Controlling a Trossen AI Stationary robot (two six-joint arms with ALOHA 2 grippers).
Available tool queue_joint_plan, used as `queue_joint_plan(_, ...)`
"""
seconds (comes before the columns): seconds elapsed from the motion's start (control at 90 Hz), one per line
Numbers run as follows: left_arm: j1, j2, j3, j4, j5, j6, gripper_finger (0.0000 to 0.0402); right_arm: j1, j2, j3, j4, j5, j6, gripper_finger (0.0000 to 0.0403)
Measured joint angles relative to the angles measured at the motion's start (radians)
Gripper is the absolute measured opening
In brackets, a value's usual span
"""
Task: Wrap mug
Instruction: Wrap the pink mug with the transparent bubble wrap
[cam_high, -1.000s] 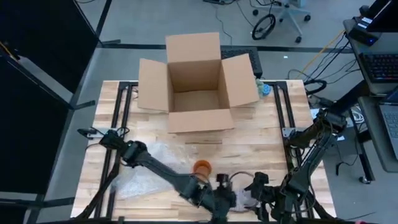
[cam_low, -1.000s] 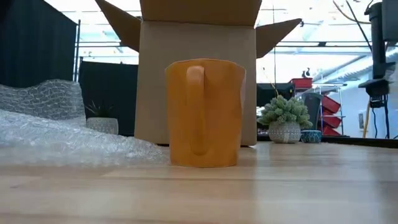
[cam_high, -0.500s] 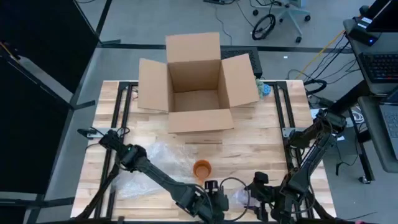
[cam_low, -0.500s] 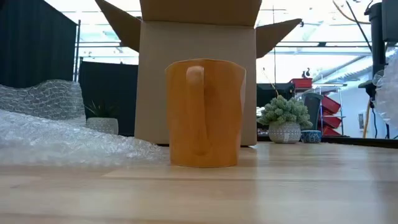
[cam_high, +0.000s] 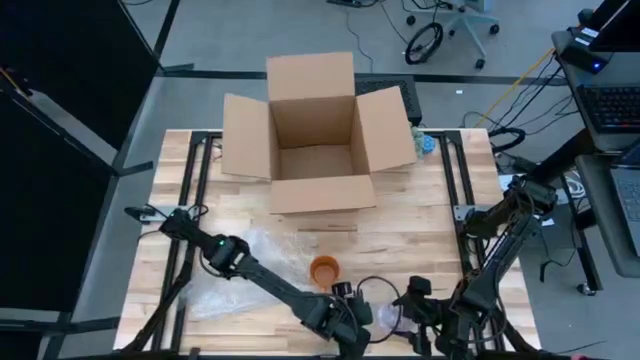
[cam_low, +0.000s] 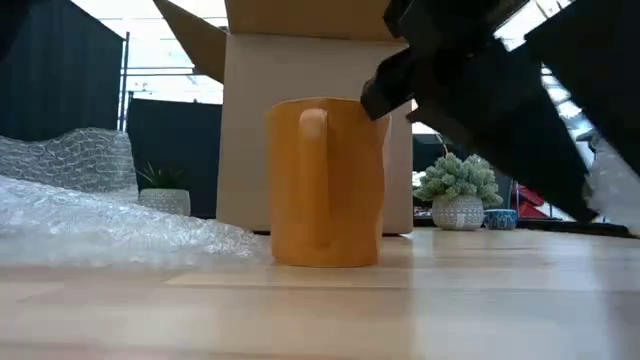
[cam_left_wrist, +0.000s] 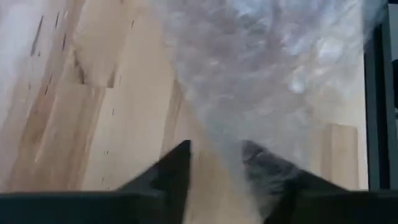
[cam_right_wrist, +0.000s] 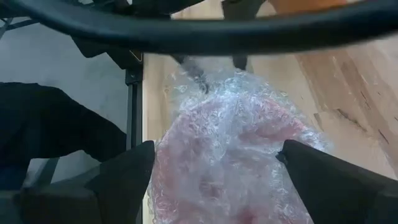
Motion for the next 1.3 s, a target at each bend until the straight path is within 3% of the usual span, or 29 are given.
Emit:
queue_joint_plan(0.089,-0.011,-0.026,0.0,0.039,-0.021,0.017,0.0014,0.0,0.014,0.002,0.0,0.008,0.002,0.0341)
queue_joint_plan(0.222,-0.024,-0.045,0.002,0.119,-0.076,0.049,0.0018,0.0,0.04,0.004,0.005,0.017,-0.002,0.0341)
queue_joint_plan(0.622,-0.008,-0.046,0.002,0.353,-0.102,0.217,0.0019,-0.001,0.046,0.001,0.008,-0.007,-0.002,0.0341)
queue_joint_plan(1.111,-0.025,-0.053,0.002,0.201,-0.066,0.315,0.0019,-0.01,0.079,0.0,0.026,-0.065,-0.001,0.0341)
queue_joint_plan(1.2,-0.045,-0.075,0.002,0.208,-0.111,0.38,0.0019,-0.01,0.079,0.0,0.025,-0.07,-0.003,0.0341)
queue_joint_plan(1.3,-0.064,-0.091,0.002,0.244,-0.235,0.477,0.0019,-0.01,0.079,-0.001,0.028,-0.071,-0.017,0.0341)
